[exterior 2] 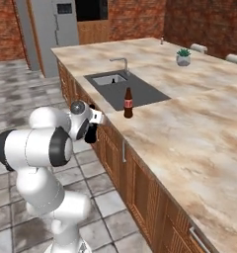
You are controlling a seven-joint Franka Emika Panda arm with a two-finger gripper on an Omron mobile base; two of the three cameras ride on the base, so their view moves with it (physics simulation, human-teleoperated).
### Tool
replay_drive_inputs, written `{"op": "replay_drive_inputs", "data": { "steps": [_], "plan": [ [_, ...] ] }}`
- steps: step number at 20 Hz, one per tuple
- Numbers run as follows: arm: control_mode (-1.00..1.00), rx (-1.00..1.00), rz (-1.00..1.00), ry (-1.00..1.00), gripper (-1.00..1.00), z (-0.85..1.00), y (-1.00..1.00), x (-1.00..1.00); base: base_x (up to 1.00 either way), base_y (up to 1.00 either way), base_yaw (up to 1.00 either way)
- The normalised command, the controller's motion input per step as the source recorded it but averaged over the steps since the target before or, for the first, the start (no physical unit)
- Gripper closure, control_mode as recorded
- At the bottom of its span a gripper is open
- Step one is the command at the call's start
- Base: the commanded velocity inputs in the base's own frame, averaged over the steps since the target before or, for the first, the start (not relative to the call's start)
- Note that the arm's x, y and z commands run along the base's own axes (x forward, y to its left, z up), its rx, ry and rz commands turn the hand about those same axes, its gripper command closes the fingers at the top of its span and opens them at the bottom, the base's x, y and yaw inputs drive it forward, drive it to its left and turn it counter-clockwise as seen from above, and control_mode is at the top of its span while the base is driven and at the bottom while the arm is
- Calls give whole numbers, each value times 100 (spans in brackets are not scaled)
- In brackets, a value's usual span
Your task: Place the large bottle from the dining counter next to the other large bottle outside the sink, and place the small bottle from the dining counter next to the other small bottle inside the sink.
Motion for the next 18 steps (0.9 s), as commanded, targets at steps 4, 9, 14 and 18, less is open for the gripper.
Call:
{"op": "replay_drive_inputs", "data": {
  "steps": [4,9,14,18],
  "plan": [
    [100,0,0,0,100,0,0,0,0,5,-33],
    [100,0,0,0,100,0,0,0,0,3,-32],
    [100,0,0,0,100,0,0,0,0,8,-31],
    [100,0,0,0,100,0,0,0,0,8,-30]
  ]
}}
